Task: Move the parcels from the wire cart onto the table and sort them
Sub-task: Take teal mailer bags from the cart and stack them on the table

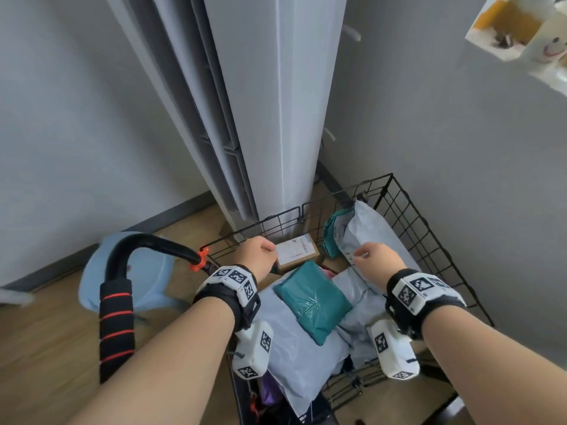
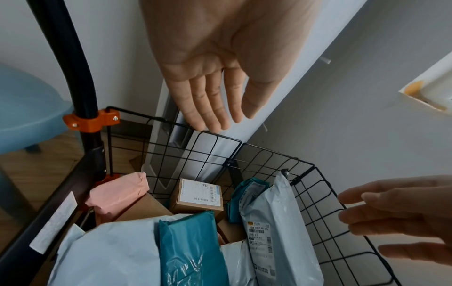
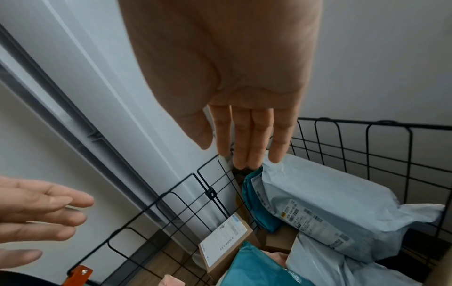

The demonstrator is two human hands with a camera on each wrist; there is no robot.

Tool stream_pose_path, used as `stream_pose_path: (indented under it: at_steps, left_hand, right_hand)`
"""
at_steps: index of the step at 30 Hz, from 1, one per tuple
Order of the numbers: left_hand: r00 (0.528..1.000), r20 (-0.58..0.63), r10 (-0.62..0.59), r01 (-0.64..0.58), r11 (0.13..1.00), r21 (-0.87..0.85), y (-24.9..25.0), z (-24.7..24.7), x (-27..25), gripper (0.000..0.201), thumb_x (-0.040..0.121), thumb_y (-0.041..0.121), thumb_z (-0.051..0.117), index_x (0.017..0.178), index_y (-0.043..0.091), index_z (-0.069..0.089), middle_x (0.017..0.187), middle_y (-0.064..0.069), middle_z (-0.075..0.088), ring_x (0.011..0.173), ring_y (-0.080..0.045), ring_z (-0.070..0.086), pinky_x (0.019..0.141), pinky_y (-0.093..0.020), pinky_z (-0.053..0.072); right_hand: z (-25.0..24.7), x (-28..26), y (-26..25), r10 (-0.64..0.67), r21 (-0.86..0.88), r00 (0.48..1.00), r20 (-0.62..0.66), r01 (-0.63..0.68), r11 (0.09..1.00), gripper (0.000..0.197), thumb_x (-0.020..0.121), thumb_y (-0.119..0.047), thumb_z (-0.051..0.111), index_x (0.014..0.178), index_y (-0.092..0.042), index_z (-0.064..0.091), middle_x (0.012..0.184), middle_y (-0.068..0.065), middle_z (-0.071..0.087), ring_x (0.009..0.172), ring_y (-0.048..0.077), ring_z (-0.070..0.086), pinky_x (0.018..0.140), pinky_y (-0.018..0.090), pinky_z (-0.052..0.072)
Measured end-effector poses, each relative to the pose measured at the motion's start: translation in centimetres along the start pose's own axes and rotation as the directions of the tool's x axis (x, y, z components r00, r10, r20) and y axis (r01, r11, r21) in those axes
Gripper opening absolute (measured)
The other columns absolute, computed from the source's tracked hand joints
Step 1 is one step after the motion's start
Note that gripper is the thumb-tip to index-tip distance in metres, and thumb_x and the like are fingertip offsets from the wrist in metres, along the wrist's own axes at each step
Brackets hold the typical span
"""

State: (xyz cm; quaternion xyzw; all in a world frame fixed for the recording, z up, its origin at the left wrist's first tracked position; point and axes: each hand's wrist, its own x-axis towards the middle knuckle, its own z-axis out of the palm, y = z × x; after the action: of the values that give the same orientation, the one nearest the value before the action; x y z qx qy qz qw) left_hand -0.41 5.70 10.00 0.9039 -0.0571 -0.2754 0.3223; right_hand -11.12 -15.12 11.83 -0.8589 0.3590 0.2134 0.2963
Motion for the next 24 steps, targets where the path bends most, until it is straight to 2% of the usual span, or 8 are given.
stream_pose_path:
  at_steps: [3,6,10,13,16,19,21,24]
  left_hand:
    - [0.998,0.036,-0.042,0.043,0.999,-0.032,-0.7,1.5,2.0,0.014,0.086,0.017,0.061,0.097,0.02,0.07,0.107,-0.003,0.069,0.103,-0.021,0.062,0.094,-0.036,0.049]
    - [0.994,0.054,-0.096,0.098,0.994,-0.05,-1.9,3.2,3.9,0.009,0.083,0.023,0.062,0.081,0.031,0.067,0.1,0.005,0.071,0.098,-0.016,0.064,0.092,-0.035,0.051]
    - [0.987,0.094,-0.128,0.135,0.988,-0.08,-4.5,6.1,6.9,0.018,0.089,0.017,0.059,0.102,0.016,0.071,0.106,0.002,0.07,0.098,-0.014,0.062,0.087,-0.022,0.046]
    - [0.972,0.157,-0.177,0.195,0.975,-0.104,-6.8,8.4,8.5,0.017,0.09,0.017,0.058,0.101,0.016,0.07,0.101,0.002,0.069,0.099,-0.016,0.062,0.091,-0.025,0.048]
    - [0.961,0.185,-0.208,0.232,0.965,-0.12,-9.2,10.8,10.1,0.016,0.089,0.015,0.059,0.1,0.014,0.071,0.105,-0.006,0.07,0.103,-0.025,0.063,0.096,-0.037,0.049]
    - [0.956,0.203,-0.209,0.236,0.964,-0.119,-11.2,13.0,11.7,0.014,0.086,0.014,0.061,0.091,0.019,0.073,0.091,-0.003,0.069,0.094,-0.023,0.063,0.094,-0.037,0.05]
    - [0.95,0.223,-0.221,0.245,0.965,-0.09,-13.1,15.0,12.9,0.01,0.078,0.028,0.062,0.082,0.029,0.071,0.091,0.002,0.069,0.09,-0.021,0.064,0.091,-0.039,0.052]
    - [0.94,0.214,-0.268,0.293,0.951,-0.098,-18.5,19.6,15.8,0.038,0.062,0.046,0.059,0.092,0.026,0.073,0.097,0.004,0.07,0.089,-0.019,0.066,0.088,-0.04,0.054]
  right_hand:
    - [1.4,2.9,0.4,0.017,0.007,0.999,0.044,-0.017,1.0,0.025,0.095,-0.018,0.051,0.114,-0.011,0.065,0.117,0.01,0.065,0.107,0.026,0.059,0.083,0.027,0.042]
    - [3.5,5.3,0.7,0.02,0.011,0.995,0.101,-0.021,1.0,0.027,0.094,-0.023,0.053,0.113,-0.009,0.066,0.117,0.009,0.065,0.109,0.027,0.059,0.091,0.03,0.045]
    - [8.1,9.3,1.3,0.016,-0.023,0.987,0.161,-0.012,1.0,0.018,0.094,-0.025,0.048,0.094,-0.016,0.064,0.114,0.009,0.066,0.102,0.027,0.059,0.078,0.025,0.041]
    - [11.5,11.7,1.9,0.048,-0.003,0.98,0.195,-0.048,0.999,0.021,0.093,-0.022,0.049,0.107,-0.018,0.064,0.113,0.008,0.064,0.098,0.025,0.058,0.075,0.023,0.038]
    - [14.4,13.7,2.4,0.068,-0.002,0.97,0.234,-0.07,0.998,0.031,0.091,-0.018,0.051,0.12,-0.016,0.06,0.123,0.007,0.061,0.109,0.025,0.058,0.084,0.024,0.042]
    - [17.2,15.4,2.9,0.089,0.015,0.961,0.262,-0.096,0.995,0.032,0.091,-0.017,0.053,0.123,-0.014,0.057,0.131,0.008,0.057,0.115,0.027,0.056,0.089,0.025,0.043]
    - [19.0,16.4,3.5,0.111,0.028,0.954,0.279,-0.123,0.992,0.034,0.091,-0.02,0.054,0.125,-0.016,0.056,0.128,0.009,0.058,0.113,0.027,0.057,0.093,0.028,0.045]
    - [21.5,17.4,4.5,0.149,0.048,0.942,0.302,-0.171,0.984,0.036,0.091,-0.021,0.054,0.126,-0.018,0.055,0.124,0.009,0.061,0.11,0.027,0.059,0.095,0.03,0.046]
